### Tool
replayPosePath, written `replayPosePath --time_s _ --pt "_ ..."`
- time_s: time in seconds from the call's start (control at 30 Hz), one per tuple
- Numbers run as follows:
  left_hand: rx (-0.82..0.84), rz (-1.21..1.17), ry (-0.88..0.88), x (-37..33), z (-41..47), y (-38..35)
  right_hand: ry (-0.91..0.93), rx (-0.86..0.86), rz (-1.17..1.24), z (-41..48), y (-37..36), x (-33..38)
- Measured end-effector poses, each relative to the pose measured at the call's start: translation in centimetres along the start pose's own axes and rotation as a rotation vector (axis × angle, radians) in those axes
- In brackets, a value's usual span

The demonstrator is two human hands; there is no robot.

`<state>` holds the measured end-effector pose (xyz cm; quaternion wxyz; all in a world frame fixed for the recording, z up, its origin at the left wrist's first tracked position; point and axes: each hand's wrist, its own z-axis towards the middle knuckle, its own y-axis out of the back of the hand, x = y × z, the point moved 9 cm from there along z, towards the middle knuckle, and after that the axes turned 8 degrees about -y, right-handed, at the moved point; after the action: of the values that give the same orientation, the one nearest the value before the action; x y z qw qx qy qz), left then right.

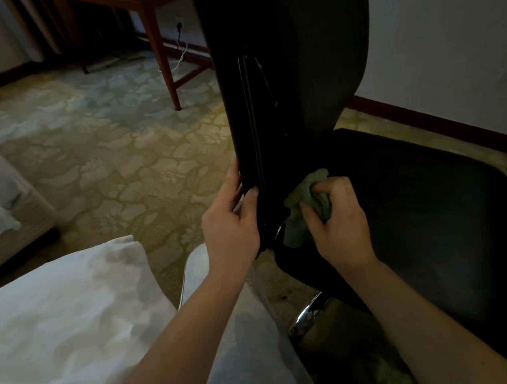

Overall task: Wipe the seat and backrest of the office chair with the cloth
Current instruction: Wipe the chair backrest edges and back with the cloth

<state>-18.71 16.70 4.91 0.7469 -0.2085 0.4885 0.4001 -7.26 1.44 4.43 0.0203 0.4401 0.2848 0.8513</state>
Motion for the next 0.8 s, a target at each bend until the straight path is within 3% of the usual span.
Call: replayPosePath --time_s 0.17,0.4,0.8 --pt "-0.001 0.021 -0.006 0.0 0.0 0.1 -0.076 0.119 -0.08 -1.3 -0.6 -1.9" --pt "-0.038 0.035 -0.001 0.2 -0.2 0.0 0.048 -0.072 -0.022 -0.4 2.0 1.9" --pt "-0.018 0.078 -0.006 0.0 -0.2 -0.2 0.049 0.007 -0.05 -0.6 -0.6 0.4"
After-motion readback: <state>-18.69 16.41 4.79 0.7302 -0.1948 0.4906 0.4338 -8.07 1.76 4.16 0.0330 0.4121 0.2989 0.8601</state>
